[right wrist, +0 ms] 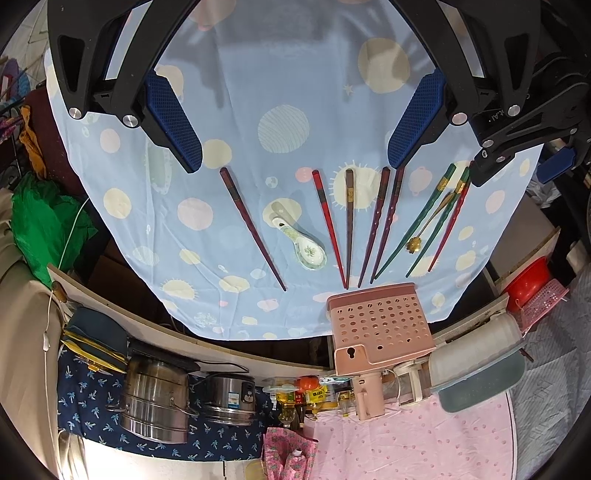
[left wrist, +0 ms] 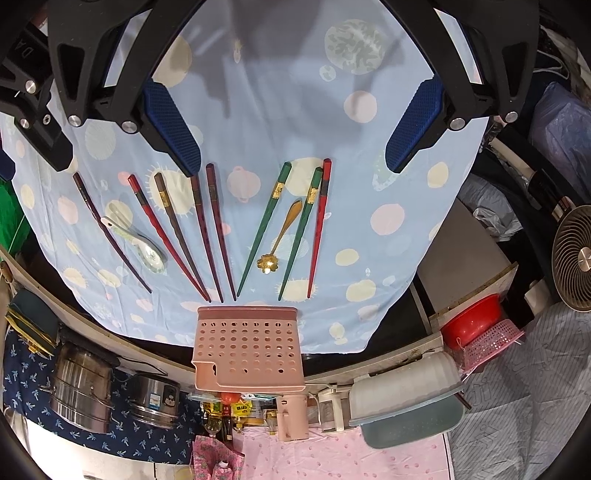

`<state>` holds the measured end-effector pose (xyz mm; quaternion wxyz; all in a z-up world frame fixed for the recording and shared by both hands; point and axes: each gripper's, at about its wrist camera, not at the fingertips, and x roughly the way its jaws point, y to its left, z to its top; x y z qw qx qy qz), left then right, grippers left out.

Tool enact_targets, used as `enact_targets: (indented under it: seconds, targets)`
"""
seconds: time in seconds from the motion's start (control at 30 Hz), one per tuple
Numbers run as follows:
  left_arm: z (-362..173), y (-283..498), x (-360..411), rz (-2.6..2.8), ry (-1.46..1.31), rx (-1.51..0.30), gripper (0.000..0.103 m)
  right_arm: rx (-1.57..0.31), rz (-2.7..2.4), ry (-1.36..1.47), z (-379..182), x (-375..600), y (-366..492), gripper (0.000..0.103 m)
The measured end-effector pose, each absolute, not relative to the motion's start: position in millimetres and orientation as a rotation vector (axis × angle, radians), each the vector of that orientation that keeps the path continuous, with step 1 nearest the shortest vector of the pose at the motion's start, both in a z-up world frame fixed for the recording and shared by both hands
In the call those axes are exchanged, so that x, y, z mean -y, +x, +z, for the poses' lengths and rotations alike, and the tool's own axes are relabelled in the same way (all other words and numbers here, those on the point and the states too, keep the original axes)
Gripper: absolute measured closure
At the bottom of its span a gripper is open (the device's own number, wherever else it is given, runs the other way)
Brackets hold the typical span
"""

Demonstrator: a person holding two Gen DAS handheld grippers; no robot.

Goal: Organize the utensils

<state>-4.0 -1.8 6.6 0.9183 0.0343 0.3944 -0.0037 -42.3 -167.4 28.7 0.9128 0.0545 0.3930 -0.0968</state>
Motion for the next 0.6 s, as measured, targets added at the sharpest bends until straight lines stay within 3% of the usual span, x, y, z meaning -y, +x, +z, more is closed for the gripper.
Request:
enact_targets:
  seconds: [0.6]
  targets:
    - [7.0,-4.0,4.6,-0.012,0.069,-0.811,0.007,-0.807,-0.196,0.118,30.1,167.5,-43.3,0.006]
